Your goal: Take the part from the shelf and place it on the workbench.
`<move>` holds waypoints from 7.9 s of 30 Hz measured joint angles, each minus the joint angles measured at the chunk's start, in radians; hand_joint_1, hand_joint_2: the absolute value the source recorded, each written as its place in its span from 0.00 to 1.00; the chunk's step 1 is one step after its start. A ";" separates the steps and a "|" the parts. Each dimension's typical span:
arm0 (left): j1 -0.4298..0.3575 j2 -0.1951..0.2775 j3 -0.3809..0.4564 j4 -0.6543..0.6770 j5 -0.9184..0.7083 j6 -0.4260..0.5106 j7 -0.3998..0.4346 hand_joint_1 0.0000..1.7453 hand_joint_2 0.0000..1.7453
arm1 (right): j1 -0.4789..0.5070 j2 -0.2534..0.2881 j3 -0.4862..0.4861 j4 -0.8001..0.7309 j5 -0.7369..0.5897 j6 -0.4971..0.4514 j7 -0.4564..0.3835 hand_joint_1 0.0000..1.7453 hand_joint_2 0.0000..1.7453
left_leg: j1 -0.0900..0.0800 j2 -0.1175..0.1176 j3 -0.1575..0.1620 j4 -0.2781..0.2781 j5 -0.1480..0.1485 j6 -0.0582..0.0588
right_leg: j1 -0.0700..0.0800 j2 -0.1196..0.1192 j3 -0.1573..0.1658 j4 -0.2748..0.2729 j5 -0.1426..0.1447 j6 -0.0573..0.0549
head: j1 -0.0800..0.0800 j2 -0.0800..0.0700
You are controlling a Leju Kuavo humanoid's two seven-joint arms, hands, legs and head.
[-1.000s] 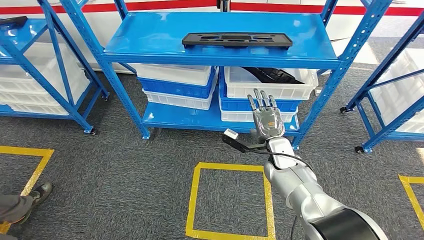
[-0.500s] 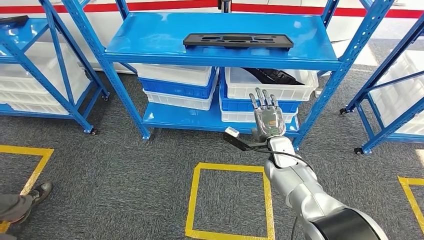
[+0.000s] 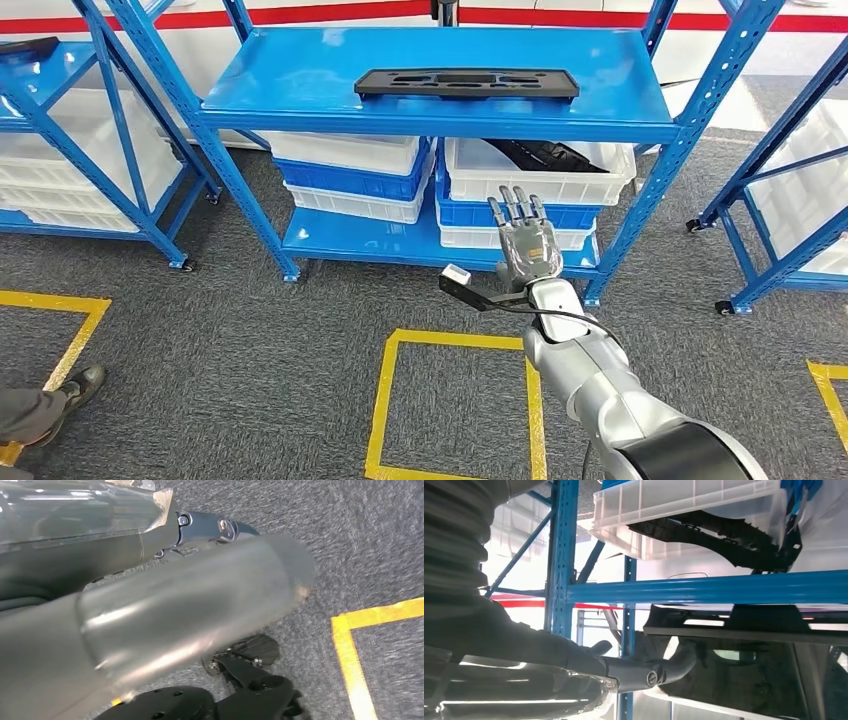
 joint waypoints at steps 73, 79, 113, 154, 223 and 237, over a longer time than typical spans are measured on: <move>-0.031 -0.015 0.002 0.003 -0.033 -0.022 0.025 0.00 0.00 | -0.061 0.018 -0.019 -0.013 0.091 0.042 0.043 0.00 1.00 | -0.030 0.032 -0.103 0.025 0.098 0.019 | 0.027 -0.011 0.083 -0.073 0.000 -0.035 | -0.002 0.000; -0.033 -0.015 0.002 0.003 -0.036 -0.025 0.026 0.00 0.00 | -0.071 0.022 -0.019 -0.015 0.099 0.053 0.043 0.00 1.00 | -0.042 0.028 -0.052 -0.030 0.090 0.074 | 0.033 -0.012 0.069 -0.032 -0.037 -0.003 | 0.000 0.000; -0.011 -0.007 0.002 0.004 -0.060 -0.031 -0.006 0.00 0.00 | -0.139 -0.057 -0.089 0.040 0.089 0.157 0.111 0.00 1.00 | -0.040 0.028 -0.044 -0.043 0.096 0.080 | 0.041 -0.012 0.019 0.035 -0.050 -0.017 | -0.003 0.000; 0.001 -0.038 0.073 0.004 -0.052 0.152 -0.380 0.00 1.00 | -0.105 -0.113 -0.099 -0.051 -0.024 0.043 -0.215 0.97 1.00 | -0.060 0.028 -0.001 -0.032 0.034 0.069 | 0.042 -0.007 0.001 -0.077 0.075 -0.016 | -0.001 0.000; -0.047 -0.077 0.089 0.002 -0.150 0.111 -0.187 0.00 1.00 | 0.039 -0.392 -0.090 -0.714 -0.395 0.325 -0.345 0.97 1.00 | -0.043 0.029 -0.147 0.292 -0.123 0.051 | 0.027 -0.011 -0.037 -0.032 0.071 -0.036 | -0.006 0.000; -0.050 -0.081 0.083 0.000 -0.167 0.103 -0.189 0.00 1.00 | 0.067 -0.409 -0.105 -0.709 -0.384 0.308 -0.342 0.97 1.00 | -0.063 0.036 -0.046 -0.025 0.079 0.114 | 0.036 -0.019 -0.130 0.209 -0.062 -0.011 | 0.002 0.000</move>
